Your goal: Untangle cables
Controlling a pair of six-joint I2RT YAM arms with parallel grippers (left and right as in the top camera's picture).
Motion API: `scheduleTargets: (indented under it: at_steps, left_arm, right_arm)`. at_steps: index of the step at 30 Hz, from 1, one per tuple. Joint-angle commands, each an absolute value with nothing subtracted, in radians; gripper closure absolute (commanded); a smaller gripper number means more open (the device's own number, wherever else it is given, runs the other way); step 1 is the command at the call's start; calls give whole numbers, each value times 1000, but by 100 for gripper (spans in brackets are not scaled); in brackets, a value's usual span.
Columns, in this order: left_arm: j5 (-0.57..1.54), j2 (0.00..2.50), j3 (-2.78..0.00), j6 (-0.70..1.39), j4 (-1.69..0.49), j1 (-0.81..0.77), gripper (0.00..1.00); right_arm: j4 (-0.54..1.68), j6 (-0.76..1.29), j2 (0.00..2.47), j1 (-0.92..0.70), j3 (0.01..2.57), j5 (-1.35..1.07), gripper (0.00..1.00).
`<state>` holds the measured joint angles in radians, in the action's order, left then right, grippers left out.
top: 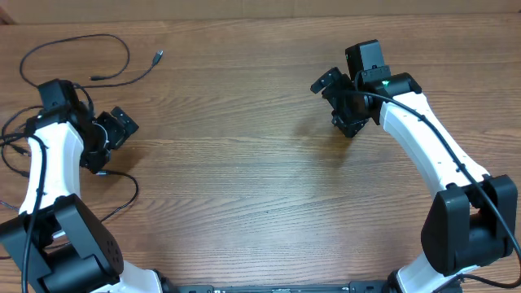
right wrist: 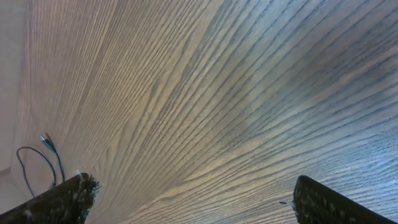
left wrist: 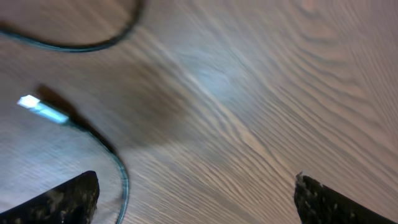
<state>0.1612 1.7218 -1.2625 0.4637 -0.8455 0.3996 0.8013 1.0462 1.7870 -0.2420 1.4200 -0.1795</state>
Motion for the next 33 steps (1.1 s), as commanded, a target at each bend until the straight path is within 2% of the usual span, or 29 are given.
scheduleTargets:
  at_steps: [1,11,19,22,24,29,33]
  left_arm:
    - [48,1734,-1211,566,-812,393,0]
    - [-72,1739,-1061,720,-697,399,0]
    - [-161,1739,-964,741,-581,400,2]
    - [-162,1739,-937,741,-549,400,13]
    - [-164,1739,-920,741,-533,400,26]
    - [-169,1739,-904,741,-527,401,44]
    - [-209,1739,-904,741,-522,402,43]
  right_arm:
    - [797,1039,1775,-236,1433,-181,0]
    - [799,1038,1775,-237,1433,-181,0]
    - [798,1039,1775,-248,1433,-180,0]
    - [797,1039,1775,-250,1433,-180,0]
    - [794,1039,1775,-253,1433,-180,0]
    - [798,1038,1775,-253,1433,-180,0]
    - [798,1038,1776,-254,1433,-180,0]
